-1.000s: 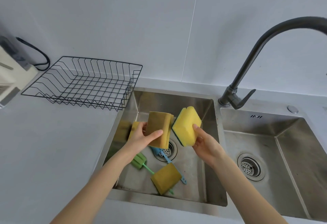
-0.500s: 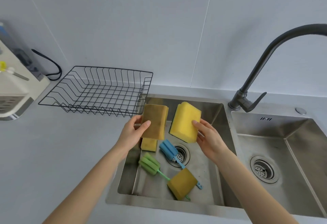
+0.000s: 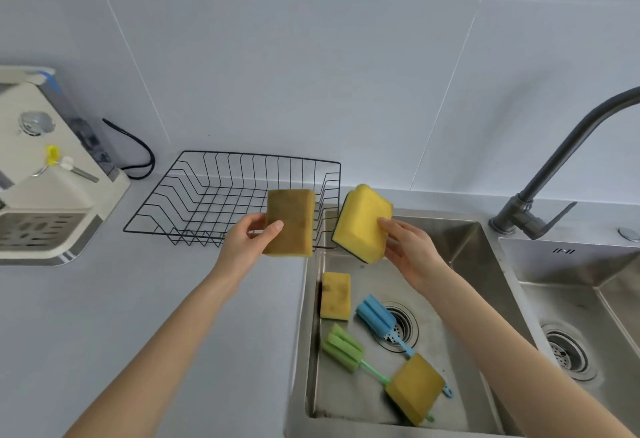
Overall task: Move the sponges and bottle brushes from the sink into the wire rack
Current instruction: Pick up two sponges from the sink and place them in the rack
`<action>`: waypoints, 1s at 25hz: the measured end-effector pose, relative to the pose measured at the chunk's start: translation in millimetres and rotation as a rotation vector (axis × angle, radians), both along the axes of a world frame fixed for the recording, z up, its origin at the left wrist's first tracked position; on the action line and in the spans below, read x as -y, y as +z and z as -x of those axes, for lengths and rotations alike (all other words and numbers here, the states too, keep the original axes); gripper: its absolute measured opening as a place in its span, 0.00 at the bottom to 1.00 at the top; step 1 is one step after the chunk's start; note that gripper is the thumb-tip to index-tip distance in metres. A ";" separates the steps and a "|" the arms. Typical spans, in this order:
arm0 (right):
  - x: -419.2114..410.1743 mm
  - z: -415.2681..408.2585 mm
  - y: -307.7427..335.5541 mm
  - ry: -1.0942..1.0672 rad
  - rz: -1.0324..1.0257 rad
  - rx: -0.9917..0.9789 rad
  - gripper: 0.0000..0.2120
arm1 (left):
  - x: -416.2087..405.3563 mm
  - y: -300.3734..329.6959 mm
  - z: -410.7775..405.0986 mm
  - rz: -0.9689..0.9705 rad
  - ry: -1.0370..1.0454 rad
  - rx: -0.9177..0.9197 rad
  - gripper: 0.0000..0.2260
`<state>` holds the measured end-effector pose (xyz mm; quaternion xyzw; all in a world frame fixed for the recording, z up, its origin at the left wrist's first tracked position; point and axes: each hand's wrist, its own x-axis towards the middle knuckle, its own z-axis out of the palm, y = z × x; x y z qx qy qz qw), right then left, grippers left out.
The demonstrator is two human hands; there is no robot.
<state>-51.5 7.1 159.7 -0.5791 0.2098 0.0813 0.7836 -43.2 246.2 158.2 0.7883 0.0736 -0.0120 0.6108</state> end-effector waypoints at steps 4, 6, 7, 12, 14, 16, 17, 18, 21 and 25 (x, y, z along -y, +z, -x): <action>-22.2 -35.8 7.7 0.018 0.106 -0.006 0.22 | -26.5 -1.3 -21.5 0.006 0.024 -0.005 0.12; -33.0 -56.2 12.1 0.025 0.158 -0.005 0.21 | -37.4 -2.9 -33.8 0.005 0.037 -0.019 0.09; -38.5 -67.0 13.8 0.036 0.188 0.000 0.21 | -42.1 -3.8 -40.4 0.002 0.040 -0.027 0.09; -65.6 -123.7 12.3 0.085 0.477 -0.022 0.20 | -59.6 -9.0 -70.6 -0.005 0.077 -0.067 0.15; -74.5 -146.0 9.8 0.119 0.651 -0.033 0.18 | -66.2 -13.3 -83.8 -0.005 0.076 -0.080 0.16; -82.7 -163.9 7.7 0.157 0.783 -0.049 0.15 | -70.7 -19.3 -95.4 -0.015 0.073 -0.098 0.16; -86.3 -172.9 4.3 0.176 0.832 -0.054 0.15 | -72.5 -22.8 -100.6 -0.030 0.069 -0.107 0.16; -89.8 -180.8 0.9 0.201 0.882 -0.061 0.15 | -73.9 -26.2 -105.1 -0.046 0.064 -0.118 0.15; -99.2 -197.8 -12.8 0.297 1.054 -0.096 0.16 | -76.1 -35.8 -118.3 -0.065 0.056 -0.155 0.16; -108.7 -205.4 -24.4 0.384 1.201 -0.117 0.13 | -74.6 -43.4 -129.4 -0.062 0.042 -0.178 0.15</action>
